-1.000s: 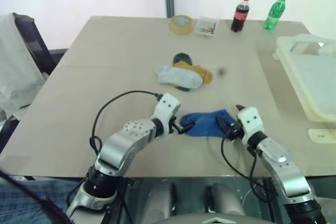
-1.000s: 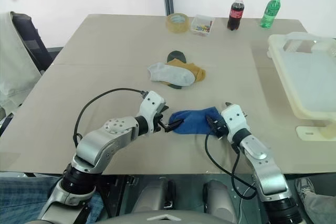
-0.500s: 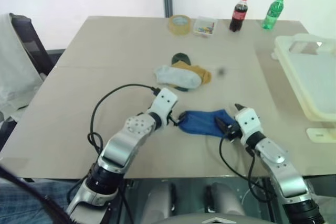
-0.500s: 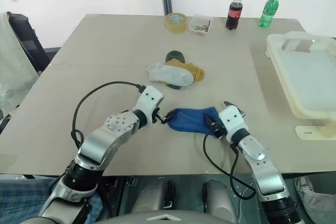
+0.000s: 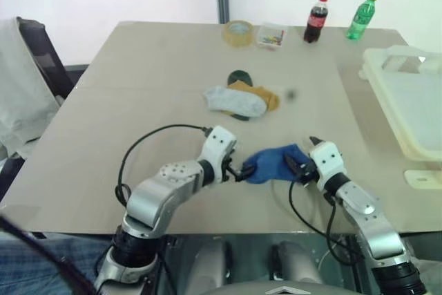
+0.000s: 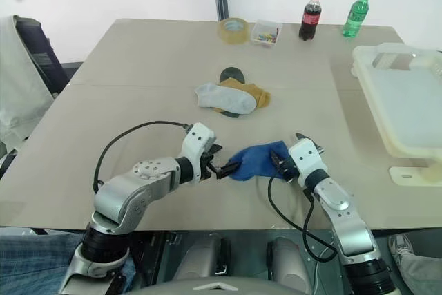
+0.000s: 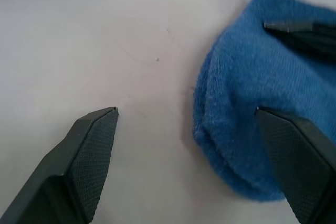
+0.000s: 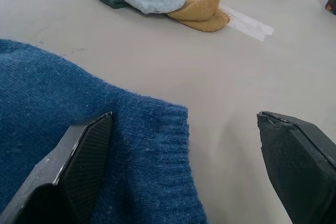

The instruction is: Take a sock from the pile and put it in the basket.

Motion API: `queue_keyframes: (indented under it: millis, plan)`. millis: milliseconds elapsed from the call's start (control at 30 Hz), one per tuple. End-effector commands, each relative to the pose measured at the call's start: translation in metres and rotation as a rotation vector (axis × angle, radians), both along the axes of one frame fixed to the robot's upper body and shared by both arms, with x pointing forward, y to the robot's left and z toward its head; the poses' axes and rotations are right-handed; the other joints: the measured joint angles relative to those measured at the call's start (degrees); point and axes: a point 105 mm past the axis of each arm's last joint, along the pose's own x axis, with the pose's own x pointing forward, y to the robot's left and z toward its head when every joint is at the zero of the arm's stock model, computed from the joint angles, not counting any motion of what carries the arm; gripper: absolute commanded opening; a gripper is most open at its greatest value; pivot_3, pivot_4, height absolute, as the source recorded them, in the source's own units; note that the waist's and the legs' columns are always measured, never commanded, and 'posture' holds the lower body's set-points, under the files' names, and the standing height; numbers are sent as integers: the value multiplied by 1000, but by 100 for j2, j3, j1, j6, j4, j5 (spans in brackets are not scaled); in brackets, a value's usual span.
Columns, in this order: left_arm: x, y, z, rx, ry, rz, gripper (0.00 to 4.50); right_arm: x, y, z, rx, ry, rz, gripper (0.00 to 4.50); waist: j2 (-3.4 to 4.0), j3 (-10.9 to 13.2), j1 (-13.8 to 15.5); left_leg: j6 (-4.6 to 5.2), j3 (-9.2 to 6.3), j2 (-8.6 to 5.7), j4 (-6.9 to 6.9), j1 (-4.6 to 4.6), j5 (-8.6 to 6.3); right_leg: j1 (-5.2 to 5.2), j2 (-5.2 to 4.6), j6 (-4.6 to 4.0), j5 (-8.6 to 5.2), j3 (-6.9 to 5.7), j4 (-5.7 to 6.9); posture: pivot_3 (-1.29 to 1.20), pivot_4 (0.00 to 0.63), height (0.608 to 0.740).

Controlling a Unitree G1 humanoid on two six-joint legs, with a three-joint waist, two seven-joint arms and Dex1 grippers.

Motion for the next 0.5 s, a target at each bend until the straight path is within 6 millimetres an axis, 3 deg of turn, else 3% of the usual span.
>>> queue_keyframes:
  millis: [33,233,500]
  plan:
    - [-5,6,-11,-46,103,18,4457,-2,-4,-13,-16,51,-13,4500,1,0,-6,0,0,0,0,1,0,0,0,0,0,0,0,0,150,735]
    - [-10,13,17,-264,93,10,4457,-5,-3,-16,-19,57,-7,4500,-3,3,-10,-1,0,1,0,-12,0,-10,1,1,1,0,0,0,150,735]
    - [-42,5,-3,-281,299,-77,4457,-8,-5,-18,-26,67,-3,4500,-4,3,-7,-2,-1,0,0,-12,0,-10,0,0,0,0,-1,0,150,735]
